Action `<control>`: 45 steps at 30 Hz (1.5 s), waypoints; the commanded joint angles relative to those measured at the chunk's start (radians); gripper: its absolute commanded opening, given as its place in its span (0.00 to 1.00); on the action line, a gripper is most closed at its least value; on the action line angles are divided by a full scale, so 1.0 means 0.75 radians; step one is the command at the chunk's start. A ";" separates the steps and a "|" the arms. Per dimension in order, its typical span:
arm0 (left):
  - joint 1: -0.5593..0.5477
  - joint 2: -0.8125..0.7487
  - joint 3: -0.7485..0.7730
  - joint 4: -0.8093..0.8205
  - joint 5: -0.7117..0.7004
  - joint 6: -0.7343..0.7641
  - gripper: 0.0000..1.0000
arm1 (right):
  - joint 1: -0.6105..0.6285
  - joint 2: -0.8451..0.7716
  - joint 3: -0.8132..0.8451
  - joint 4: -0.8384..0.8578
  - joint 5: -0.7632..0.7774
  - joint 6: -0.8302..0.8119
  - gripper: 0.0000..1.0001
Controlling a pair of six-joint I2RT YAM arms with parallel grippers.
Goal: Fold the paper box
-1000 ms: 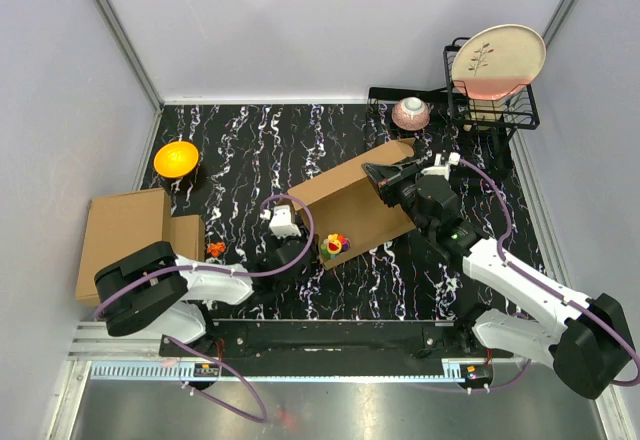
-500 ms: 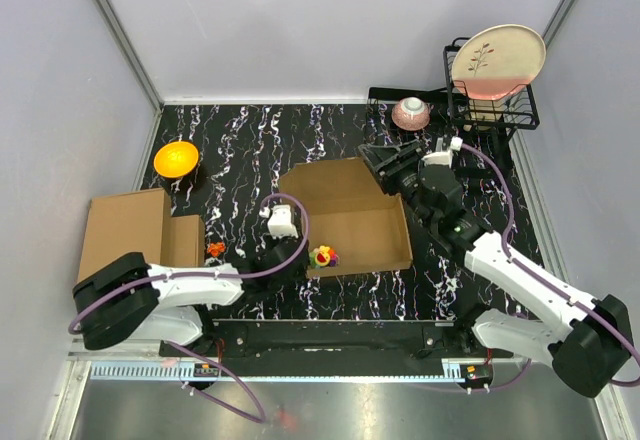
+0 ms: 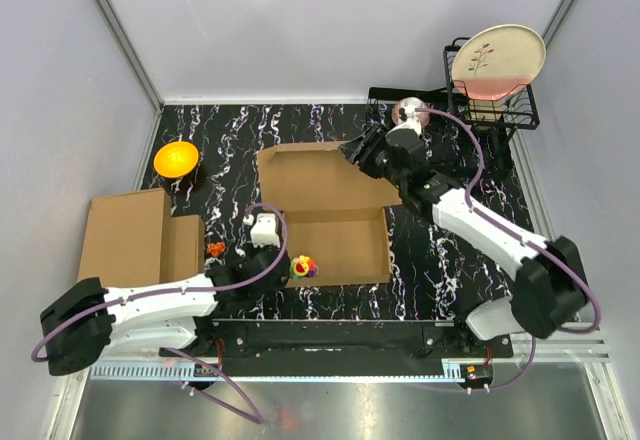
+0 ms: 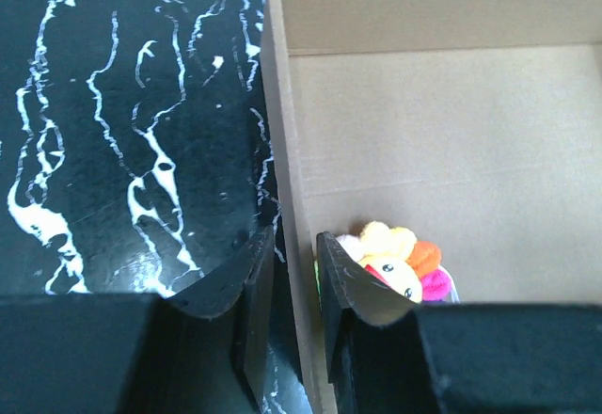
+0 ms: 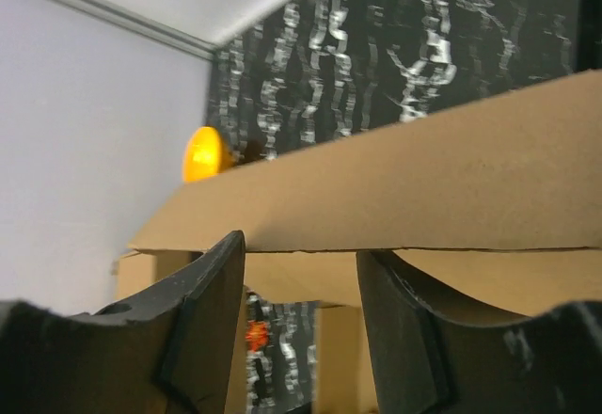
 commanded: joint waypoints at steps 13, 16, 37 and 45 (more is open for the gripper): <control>0.000 -0.067 -0.029 -0.144 -0.096 -0.055 0.29 | -0.124 0.140 0.130 -0.226 -0.053 -0.324 0.60; 0.000 -0.055 -0.021 -0.144 -0.102 -0.053 0.29 | -0.122 0.027 0.151 -0.267 -0.027 -0.409 0.66; 0.000 -0.045 0.046 -0.150 -0.104 -0.026 0.34 | -0.122 -0.509 -0.450 -0.249 0.237 -0.759 0.87; 0.000 -0.004 0.020 -0.142 -0.094 -0.061 0.34 | -0.137 -0.429 -0.483 0.027 0.260 -0.804 0.89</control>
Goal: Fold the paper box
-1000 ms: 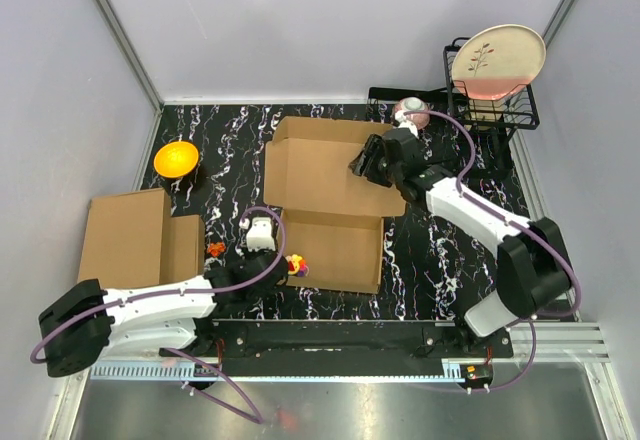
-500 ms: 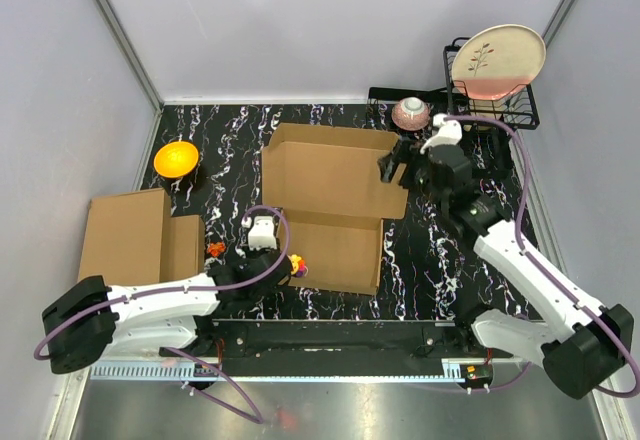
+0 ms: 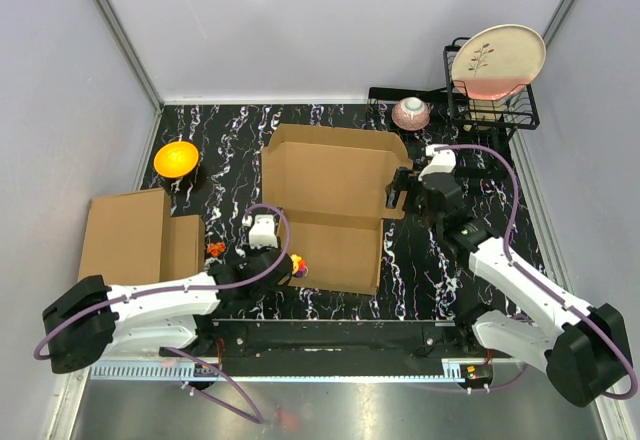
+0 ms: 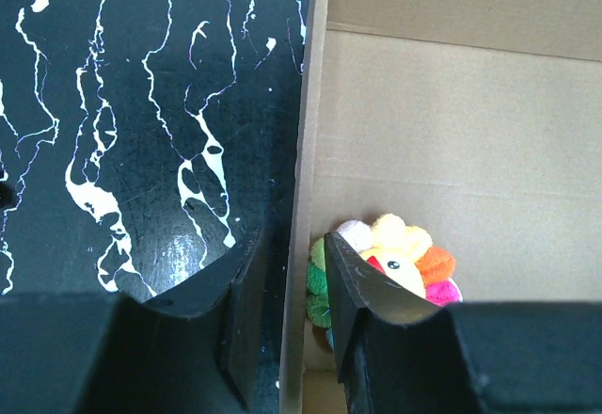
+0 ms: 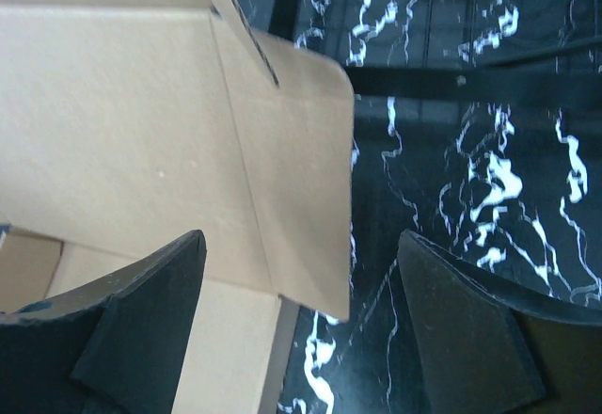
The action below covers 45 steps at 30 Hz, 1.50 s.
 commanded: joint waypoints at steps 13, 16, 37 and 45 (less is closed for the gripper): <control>0.000 0.012 -0.026 0.049 -0.012 -0.040 0.35 | -0.102 0.144 -0.001 0.466 -0.152 -0.059 0.88; 0.000 0.008 -0.024 0.047 -0.012 -0.038 0.35 | -0.102 0.115 -0.009 0.503 -0.207 -0.041 0.83; 0.000 0.012 -0.016 0.065 0.009 -0.027 0.35 | -0.102 0.047 -0.017 0.460 -0.330 0.061 0.31; 0.000 0.020 -0.016 0.071 0.021 -0.017 0.35 | -0.102 0.045 0.013 0.458 -0.334 0.072 0.68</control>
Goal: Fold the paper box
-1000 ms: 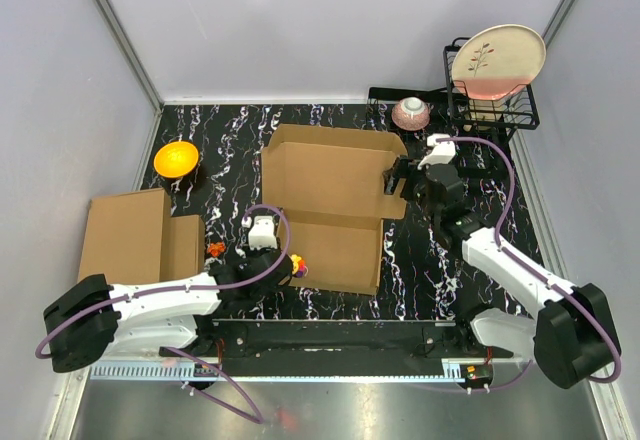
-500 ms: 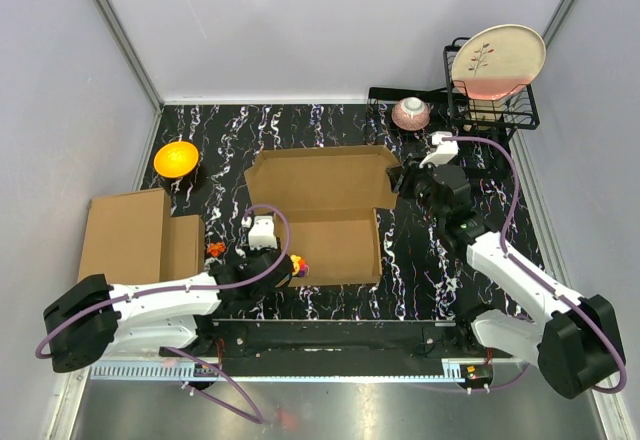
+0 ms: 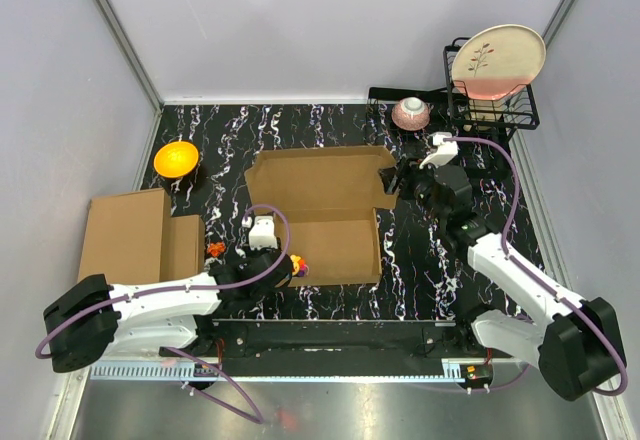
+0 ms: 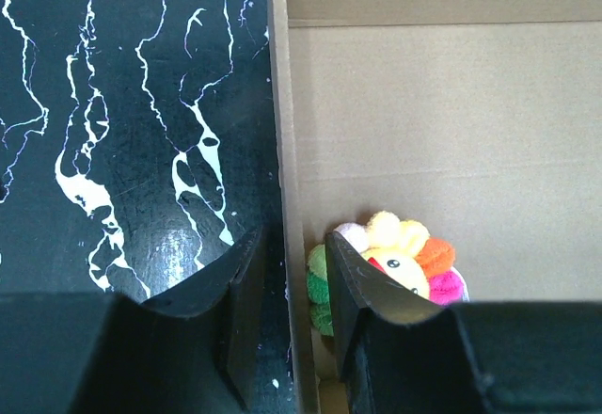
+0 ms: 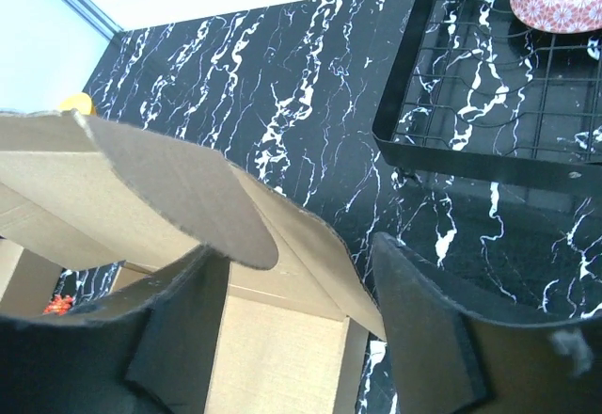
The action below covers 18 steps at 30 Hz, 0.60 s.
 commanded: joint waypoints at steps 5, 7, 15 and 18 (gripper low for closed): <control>0.000 0.002 0.003 0.058 0.012 0.012 0.35 | -0.003 0.047 0.098 0.015 -0.087 0.047 0.27; 0.000 -0.001 0.003 0.056 0.014 0.017 0.35 | -0.003 0.059 0.102 0.021 -0.105 0.086 0.20; 0.000 -0.017 0.001 0.054 0.008 0.035 0.35 | -0.003 0.129 0.137 0.017 -0.193 0.143 0.00; 0.000 -0.017 0.001 0.064 0.012 0.041 0.35 | -0.003 0.153 0.129 0.029 -0.238 0.150 0.00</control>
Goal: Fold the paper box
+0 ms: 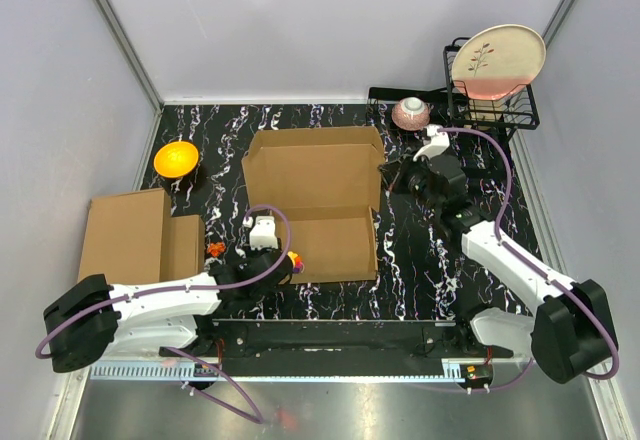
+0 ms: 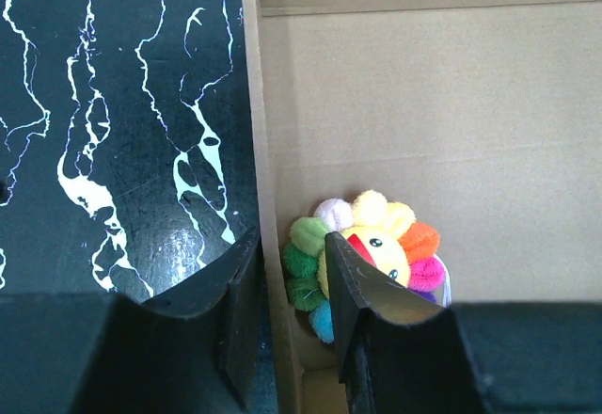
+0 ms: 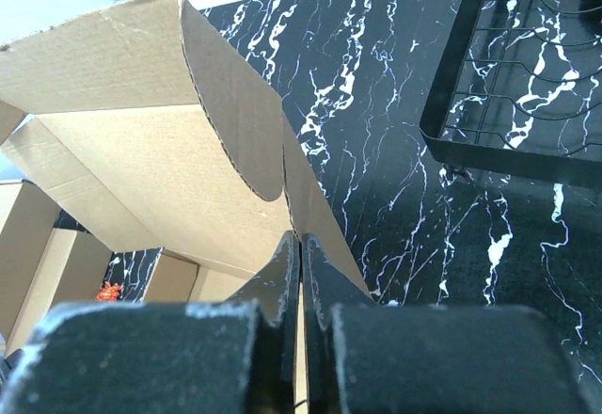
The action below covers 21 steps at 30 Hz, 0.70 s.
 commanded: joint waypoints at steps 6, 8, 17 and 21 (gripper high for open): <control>-0.002 -0.010 -0.001 0.064 0.007 0.025 0.35 | 0.001 0.017 0.012 0.006 -0.091 0.020 0.49; 0.000 -0.010 -0.001 0.066 0.009 0.027 0.35 | 0.001 0.007 0.018 -0.006 -0.073 -0.015 0.53; 0.000 0.012 0.011 0.068 0.015 0.038 0.35 | -0.001 0.029 0.071 -0.043 -0.056 -0.127 0.28; -0.002 0.024 0.020 0.074 0.021 0.046 0.35 | 0.003 0.032 0.059 0.012 -0.087 -0.103 0.13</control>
